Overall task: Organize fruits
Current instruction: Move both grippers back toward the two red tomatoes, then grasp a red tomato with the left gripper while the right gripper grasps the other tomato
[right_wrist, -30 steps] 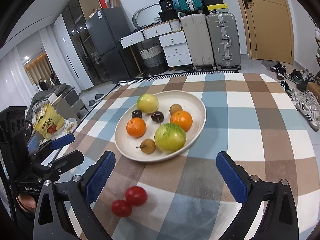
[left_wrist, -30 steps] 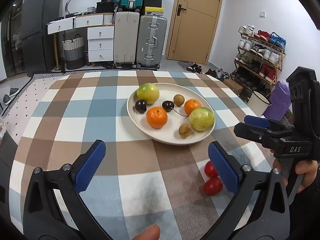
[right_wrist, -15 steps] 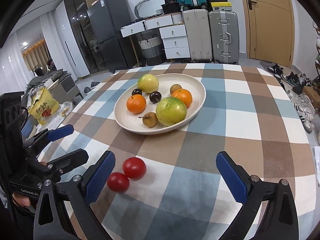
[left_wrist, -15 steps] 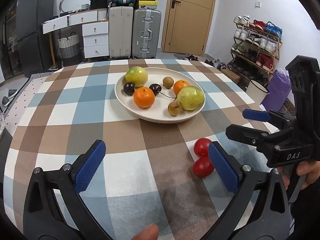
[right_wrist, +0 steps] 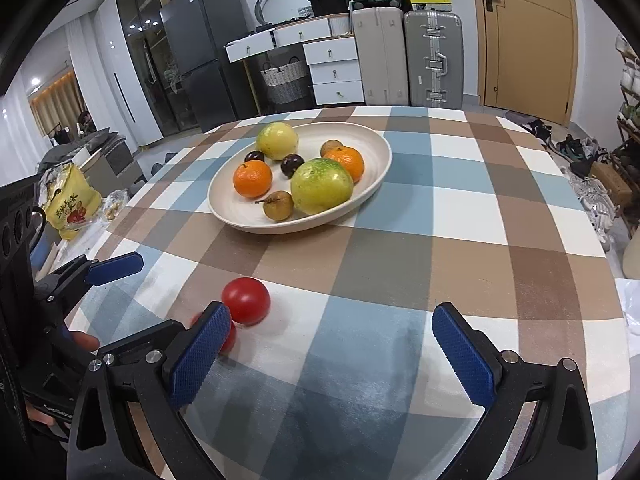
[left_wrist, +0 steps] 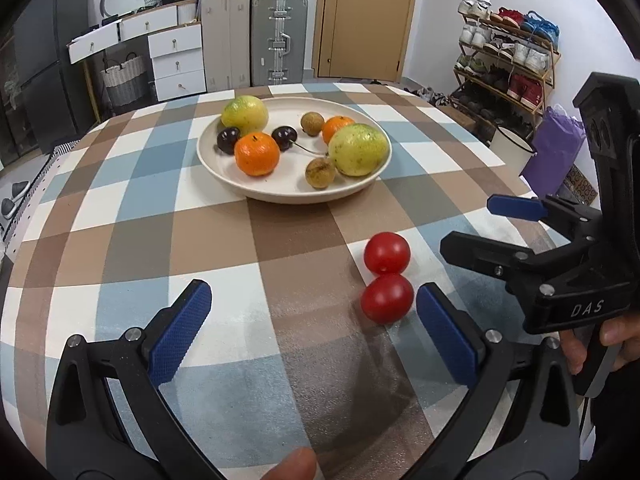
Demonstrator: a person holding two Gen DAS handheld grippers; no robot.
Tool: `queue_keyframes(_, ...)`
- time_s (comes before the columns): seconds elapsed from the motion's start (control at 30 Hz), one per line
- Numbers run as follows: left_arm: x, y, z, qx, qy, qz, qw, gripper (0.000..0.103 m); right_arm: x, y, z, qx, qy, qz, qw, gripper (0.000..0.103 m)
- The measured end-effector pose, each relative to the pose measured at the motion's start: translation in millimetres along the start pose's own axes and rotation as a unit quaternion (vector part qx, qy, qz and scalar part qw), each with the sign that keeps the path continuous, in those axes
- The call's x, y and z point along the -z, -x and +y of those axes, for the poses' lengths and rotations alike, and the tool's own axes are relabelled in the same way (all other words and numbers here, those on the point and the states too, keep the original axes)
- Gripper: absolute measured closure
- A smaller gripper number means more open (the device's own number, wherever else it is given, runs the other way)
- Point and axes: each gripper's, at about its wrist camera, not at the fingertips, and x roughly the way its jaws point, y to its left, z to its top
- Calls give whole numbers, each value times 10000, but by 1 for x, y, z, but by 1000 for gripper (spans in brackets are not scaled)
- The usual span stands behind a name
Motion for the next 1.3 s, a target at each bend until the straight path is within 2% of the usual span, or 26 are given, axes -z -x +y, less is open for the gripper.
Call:
queue_keyframes(0.2, 1, -16, -8, 24, -19, 311, 9995, 1, 2, 1, -12, 57, -141, 33, 9999, 0)
queue_keyframes(0.47, 2, -21, -15, 15, -109, 344, 9993, 1, 2, -3, -17, 37, -182, 44, 9998, 0)
queue_keyframes(0.63, 1, -26, -21, 72, -239, 463, 9986, 9, 2, -4, -19, 3, -220, 29, 9998, 0)
queue_keyframes(0.83, 3, -27, -29, 258, -435, 498, 9975, 28, 1, -6, -19, -13, -236, 37, 9997, 0)
queue_keyframes(0.93, 3, -26, -29, 418, -469, 456, 9970, 43, 2, -6, -19, -18, -213, 48, 9998, 0)
queue_keyframes(1.07, 4, -22, -29, 656, -483, 411, 9958, 73, 1, -6, -18, -21, -208, 50, 9998, 0)
queue_keyframes(1.3, 5, -12, -28, 728, -535, 230, 9957, 75, 1, -7, -17, -18, -200, 82, 9998, 0)
